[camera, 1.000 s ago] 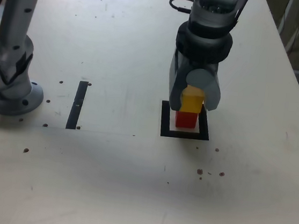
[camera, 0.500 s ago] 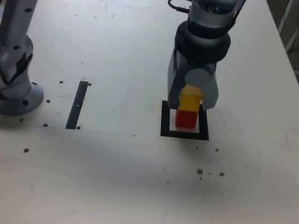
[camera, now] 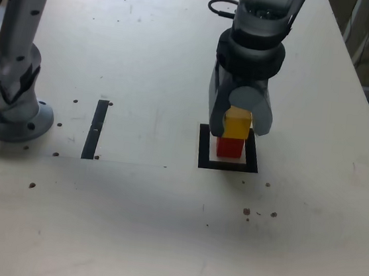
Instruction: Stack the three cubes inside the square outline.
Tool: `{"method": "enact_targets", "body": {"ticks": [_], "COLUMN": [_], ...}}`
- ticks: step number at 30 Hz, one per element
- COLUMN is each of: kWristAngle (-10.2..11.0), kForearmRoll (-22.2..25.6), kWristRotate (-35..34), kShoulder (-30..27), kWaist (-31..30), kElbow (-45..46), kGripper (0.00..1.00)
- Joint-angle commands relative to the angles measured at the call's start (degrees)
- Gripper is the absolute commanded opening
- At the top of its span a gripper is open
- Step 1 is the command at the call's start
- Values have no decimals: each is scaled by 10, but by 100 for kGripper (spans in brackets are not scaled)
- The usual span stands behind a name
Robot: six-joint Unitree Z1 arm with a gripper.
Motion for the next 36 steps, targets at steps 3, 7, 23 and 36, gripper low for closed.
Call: {"method": "enact_targets", "body": {"ticks": [3,7,23,36], "kWristAngle": [0,1,49,135], "kForearmRoll": [-5,-6,37,81], "kWristRotate": [1,1,24,204], "kShoulder": [2,1,-60,-127], "kWaist": [1,1,28,193], "kElbow": [5,9,11,46], "kGripper": [71,76,99,100]}}
